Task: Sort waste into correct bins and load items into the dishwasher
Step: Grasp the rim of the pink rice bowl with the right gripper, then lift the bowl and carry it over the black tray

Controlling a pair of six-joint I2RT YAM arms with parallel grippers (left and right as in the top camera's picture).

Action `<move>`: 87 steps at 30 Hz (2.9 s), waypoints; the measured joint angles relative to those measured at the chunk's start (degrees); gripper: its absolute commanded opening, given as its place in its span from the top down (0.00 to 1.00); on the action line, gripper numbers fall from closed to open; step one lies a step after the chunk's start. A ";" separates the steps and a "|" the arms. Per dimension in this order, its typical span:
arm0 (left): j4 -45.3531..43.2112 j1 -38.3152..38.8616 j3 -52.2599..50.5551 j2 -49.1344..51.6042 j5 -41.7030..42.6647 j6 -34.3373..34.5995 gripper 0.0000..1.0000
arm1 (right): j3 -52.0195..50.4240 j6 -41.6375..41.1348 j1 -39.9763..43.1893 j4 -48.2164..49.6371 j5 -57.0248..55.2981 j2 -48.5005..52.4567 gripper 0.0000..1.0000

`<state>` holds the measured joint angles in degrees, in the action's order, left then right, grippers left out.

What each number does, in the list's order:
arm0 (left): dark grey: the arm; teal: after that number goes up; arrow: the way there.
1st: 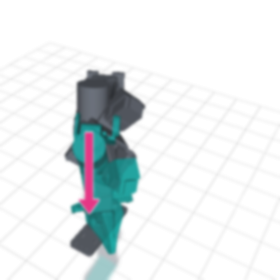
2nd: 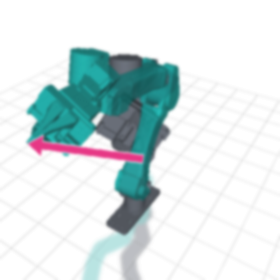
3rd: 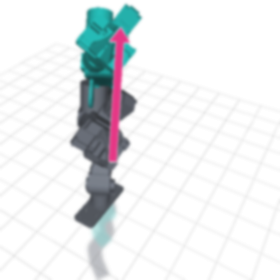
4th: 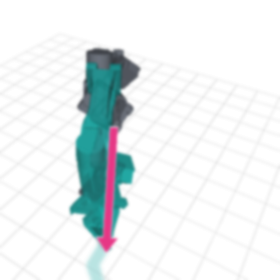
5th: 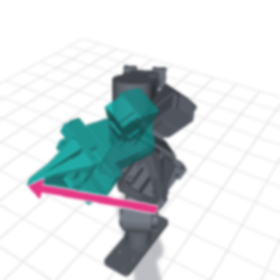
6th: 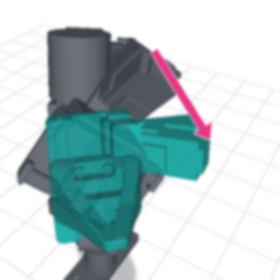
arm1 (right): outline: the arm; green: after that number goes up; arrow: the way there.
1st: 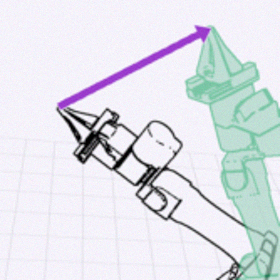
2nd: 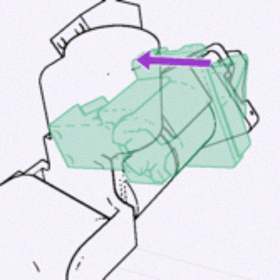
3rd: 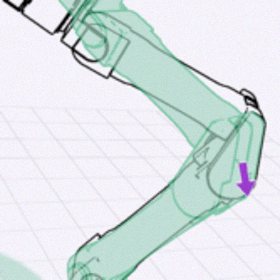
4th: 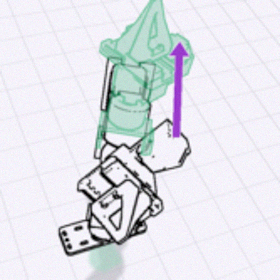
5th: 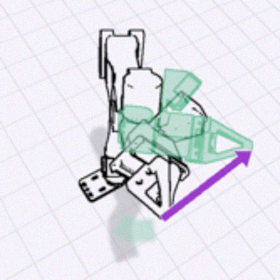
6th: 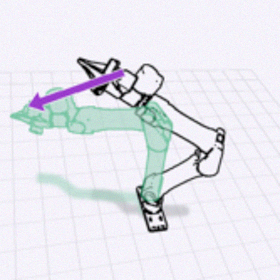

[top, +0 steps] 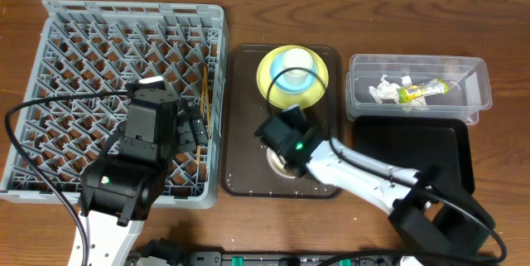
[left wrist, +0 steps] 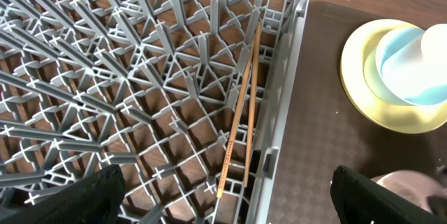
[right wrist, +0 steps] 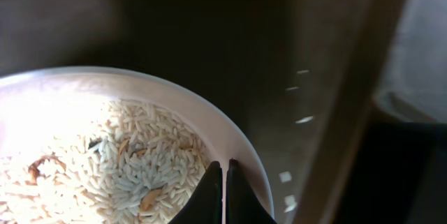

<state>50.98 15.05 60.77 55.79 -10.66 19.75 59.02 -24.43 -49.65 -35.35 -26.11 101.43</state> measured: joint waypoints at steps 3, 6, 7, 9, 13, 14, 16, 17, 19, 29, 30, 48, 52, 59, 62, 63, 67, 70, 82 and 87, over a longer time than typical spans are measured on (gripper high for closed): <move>0.00 0.00 0.00 0.00 0.00 -0.02 0.05 | 0.00 -0.17 3.43 -0.24 -0.81 0.00 0.97; -0.02 0.00 0.00 0.00 -0.02 0.00 0.05 | 0.48 -0.22 5.88 -1.55 -0.46 0.00 0.98; -0.02 0.00 0.00 0.00 0.00 0.00 0.05 | 0.85 -0.35 6.54 -1.95 0.09 0.00 0.97; -0.02 0.00 0.00 0.00 -0.02 -0.02 0.05 | 2.03 -0.37 7.37 -2.32 2.58 -0.02 0.93; -0.02 0.00 0.00 0.00 0.00 0.00 0.05 | 4.59 1.18 7.02 -2.29 10.60 -0.72 0.89; -0.02 0.00 0.00 0.00 -0.02 -0.02 0.05 | 4.98 1.49 6.75 -2.32 12.50 -1.25 0.88; 0.00 0.00 0.00 0.00 0.00 -0.02 0.05 | 5.44 1.84 6.36 -2.38 15.87 -2.89 0.88; 0.00 0.00 0.00 0.00 0.00 0.00 0.05 | 5.57 1.95 6.01 -2.40 17.11 -3.80 0.87; -0.02 0.00 0.00 0.00 -0.02 0.00 0.05 | 5.77 2.10 5.51 -2.75 19.43 -5.79 0.85; -0.02 0.00 0.00 0.00 0.00 0.00 0.05 | 4.20 2.25 0.44 -4.02 21.11 -6.54 0.68; -0.02 0.00 0.00 0.00 0.00 -0.02 0.05 | 3.96 2.25 0.09 -4.00 20.68 -5.64 0.69; 0.00 0.00 0.00 0.00 0.00 -0.02 0.05 | 3.02 0.26 -0.31 -3.48 18.21 1.18 0.99; 0.00 0.00 0.00 0.00 0.00 -0.02 0.05 | 3.04 0.11 -0.31 -4.72 19.56 -1.27 0.99; 0.00 0.00 0.00 0.00 0.00 0.00 0.05 | 3.15 -1.05 0.81 -9.07 21.18 -14.91 0.99; 0.00 0.00 0.00 0.00 0.00 0.00 0.05 | 3.34 -2.16 3.61 -13.25 21.92 -20.48 0.99; 0.00 0.00 0.00 0.00 0.00 -0.02 0.05 | 3.39 -2.43 5.33 -14.78 22.51 -22.08 0.99; 0.00 0.00 0.00 0.00 0.00 0.00 0.05 | 3.41 -2.54 13.79 -18.86 26.25 -25.81 0.99; 0.00 0.00 0.00 0.00 -0.02 0.00 0.05 | 3.41 -1.31 22.01 -20.17 30.91 -27.69 0.99; 0.00 0.00 0.00 0.00 -0.02 0.00 0.05 | 3.08 11.30 49.09 -21.81 53.81 -28.96 0.99; 0.00 0.00 0.00 0.00 -0.02 0.00 0.05 | -0.22 16.87 58.07 -21.75 63.39 -28.96 0.99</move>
<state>50.98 15.05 60.77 55.79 -10.68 19.75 58.81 -7.55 8.43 -57.10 37.28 72.47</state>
